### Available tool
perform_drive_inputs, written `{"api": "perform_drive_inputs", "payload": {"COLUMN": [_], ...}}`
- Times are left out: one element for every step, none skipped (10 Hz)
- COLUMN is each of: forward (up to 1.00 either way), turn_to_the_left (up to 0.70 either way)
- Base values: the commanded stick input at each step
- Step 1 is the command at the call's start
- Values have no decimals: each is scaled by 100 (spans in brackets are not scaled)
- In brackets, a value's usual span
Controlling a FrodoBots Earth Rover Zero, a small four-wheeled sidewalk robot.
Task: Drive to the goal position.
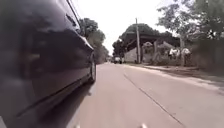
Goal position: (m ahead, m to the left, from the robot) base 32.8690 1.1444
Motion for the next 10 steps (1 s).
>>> {"api": "perform_drive_inputs", "payload": {"forward": [100,100,100,100,100,100,100,100,100,100], "turn_to_the_left": [0,0,0,0,0,0,0,0,-15,-36]}}
